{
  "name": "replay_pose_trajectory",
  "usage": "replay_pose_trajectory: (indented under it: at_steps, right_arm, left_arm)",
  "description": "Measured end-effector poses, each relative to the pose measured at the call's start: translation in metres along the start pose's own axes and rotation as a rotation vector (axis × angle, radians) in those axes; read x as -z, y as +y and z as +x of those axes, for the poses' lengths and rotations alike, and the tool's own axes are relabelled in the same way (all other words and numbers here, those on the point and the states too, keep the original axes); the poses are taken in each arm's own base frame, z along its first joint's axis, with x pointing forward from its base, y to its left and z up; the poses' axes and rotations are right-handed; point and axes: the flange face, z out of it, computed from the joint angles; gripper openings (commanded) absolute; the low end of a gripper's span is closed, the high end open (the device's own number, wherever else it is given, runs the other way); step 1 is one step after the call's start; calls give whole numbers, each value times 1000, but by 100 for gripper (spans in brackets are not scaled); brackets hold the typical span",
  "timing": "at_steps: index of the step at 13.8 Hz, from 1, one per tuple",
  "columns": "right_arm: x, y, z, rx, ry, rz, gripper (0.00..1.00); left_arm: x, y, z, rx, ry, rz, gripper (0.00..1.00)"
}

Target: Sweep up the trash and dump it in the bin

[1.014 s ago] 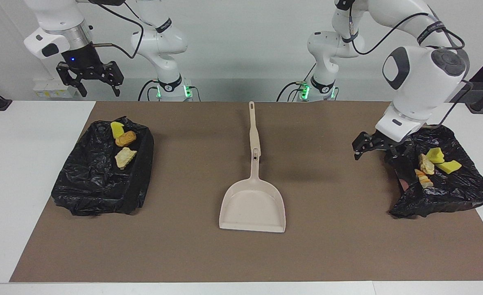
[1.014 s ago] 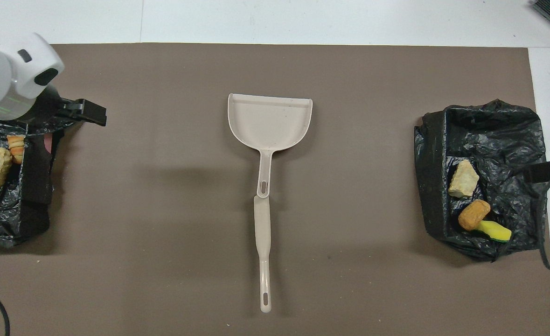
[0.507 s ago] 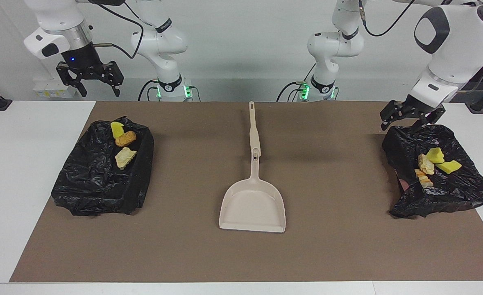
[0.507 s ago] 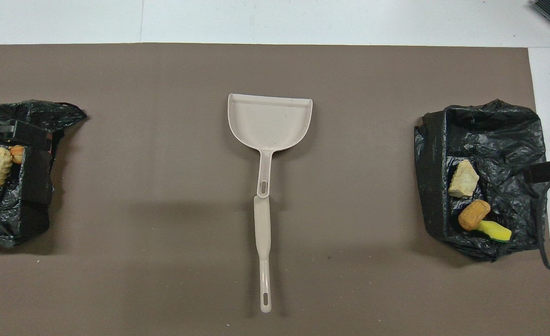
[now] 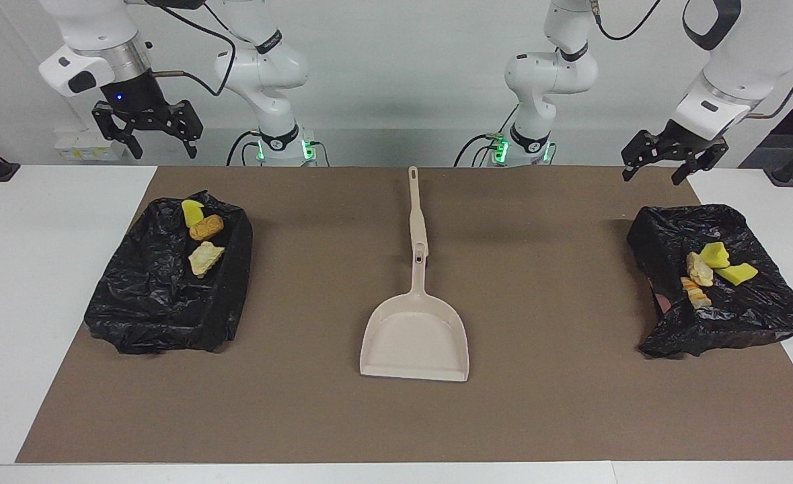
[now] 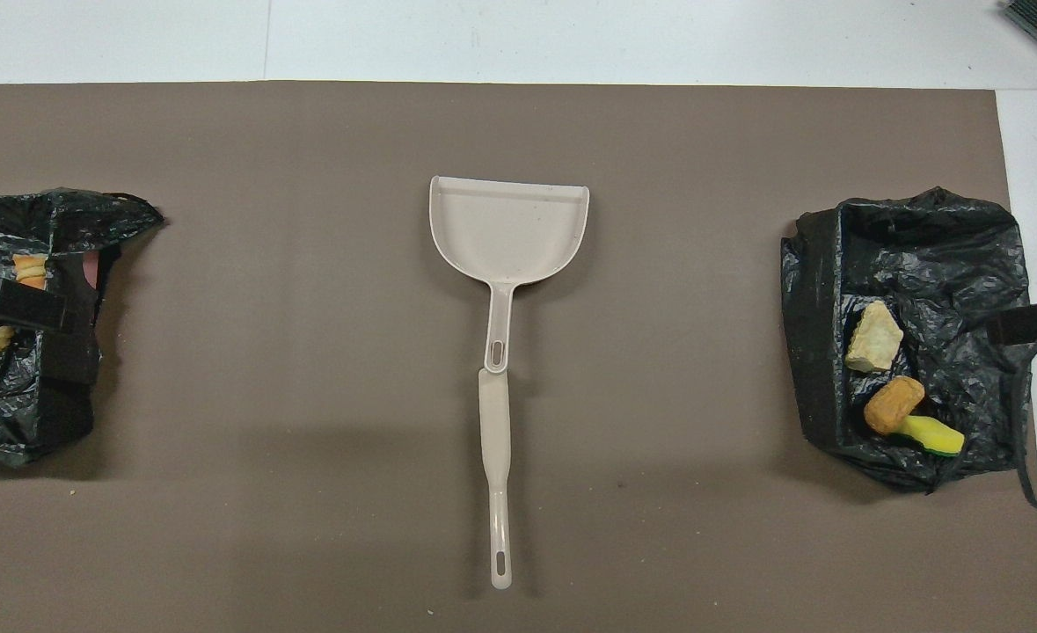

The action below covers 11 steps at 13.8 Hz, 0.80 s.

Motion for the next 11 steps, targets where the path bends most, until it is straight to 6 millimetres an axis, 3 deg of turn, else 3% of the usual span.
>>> replay_pose_trajectory:
  at_steps: [11]
  right_arm:
    - [-1,0,0,0,-2,0,100]
  left_arm:
    - [-2,3,-1,-5,-2,0,100]
